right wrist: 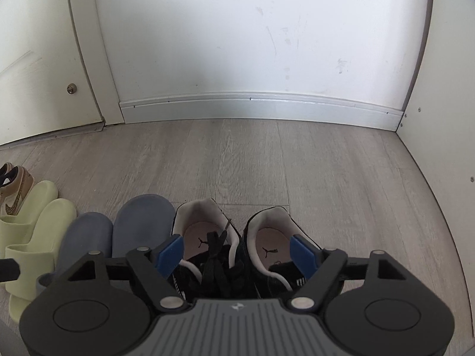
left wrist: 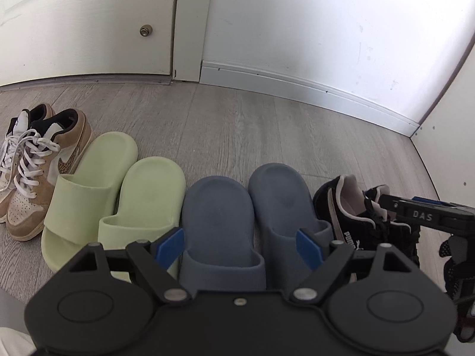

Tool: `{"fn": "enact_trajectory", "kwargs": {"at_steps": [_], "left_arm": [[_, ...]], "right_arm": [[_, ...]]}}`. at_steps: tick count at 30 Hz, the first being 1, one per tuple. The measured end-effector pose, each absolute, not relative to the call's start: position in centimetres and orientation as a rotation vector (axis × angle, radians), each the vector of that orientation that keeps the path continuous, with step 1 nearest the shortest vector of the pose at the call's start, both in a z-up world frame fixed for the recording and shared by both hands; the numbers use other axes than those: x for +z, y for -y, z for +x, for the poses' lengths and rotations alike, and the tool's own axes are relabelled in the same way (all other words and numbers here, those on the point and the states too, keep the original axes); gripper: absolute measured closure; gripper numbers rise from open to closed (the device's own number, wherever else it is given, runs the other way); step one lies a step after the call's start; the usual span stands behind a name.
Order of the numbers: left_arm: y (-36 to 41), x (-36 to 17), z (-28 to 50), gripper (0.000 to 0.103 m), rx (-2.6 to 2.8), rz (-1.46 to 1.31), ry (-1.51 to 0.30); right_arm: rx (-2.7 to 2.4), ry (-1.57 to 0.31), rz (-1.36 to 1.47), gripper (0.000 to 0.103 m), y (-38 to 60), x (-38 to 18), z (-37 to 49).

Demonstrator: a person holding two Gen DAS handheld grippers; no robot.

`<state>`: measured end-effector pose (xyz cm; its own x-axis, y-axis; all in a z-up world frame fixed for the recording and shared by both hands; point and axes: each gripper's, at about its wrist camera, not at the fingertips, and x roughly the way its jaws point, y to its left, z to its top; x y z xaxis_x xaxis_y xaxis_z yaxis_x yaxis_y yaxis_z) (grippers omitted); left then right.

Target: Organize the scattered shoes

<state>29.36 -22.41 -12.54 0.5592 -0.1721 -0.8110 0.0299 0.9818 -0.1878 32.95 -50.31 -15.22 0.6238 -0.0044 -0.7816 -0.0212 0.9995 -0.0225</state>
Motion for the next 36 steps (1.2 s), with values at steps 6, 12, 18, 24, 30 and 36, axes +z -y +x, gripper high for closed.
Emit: {"fn": "enact_trajectory", "kwargs": {"at_steps": [6, 12, 18, 24, 30, 36], "left_arm": [[23.5, -12.5, 31.0, 0.02, -0.113, -0.161, -0.968], [24.3, -12.3, 31.5, 0.02, -0.126, -0.167, -0.963], [24.0, -12.1, 31.1, 0.02, -0.132, -0.178, -0.965], [23.6, -11.5, 29.9, 0.02, -0.144, -0.176, -0.955], [23.4, -11.6, 29.4, 0.02, -0.116, -0.188, -0.952], [23.1, -11.7, 29.6, 0.02, -0.064, -0.166, -0.933]], "right_arm": [[0.004, -1.02, 0.007, 0.039, 50.6, -19.0, 37.4], [0.025, -1.108, 0.001, 0.04, 49.7, -21.9, 38.6], [0.002, -1.102, 0.001, 0.04, 49.2, -22.6, 38.7], [-0.007, -1.117, 0.024, 0.036, 49.7, -23.4, 39.5], [0.001, -1.039, 0.014, 0.037, 49.9, -23.7, 39.0], [0.035, -0.926, 0.063, 0.034, 51.6, -23.6, 38.9]]}}
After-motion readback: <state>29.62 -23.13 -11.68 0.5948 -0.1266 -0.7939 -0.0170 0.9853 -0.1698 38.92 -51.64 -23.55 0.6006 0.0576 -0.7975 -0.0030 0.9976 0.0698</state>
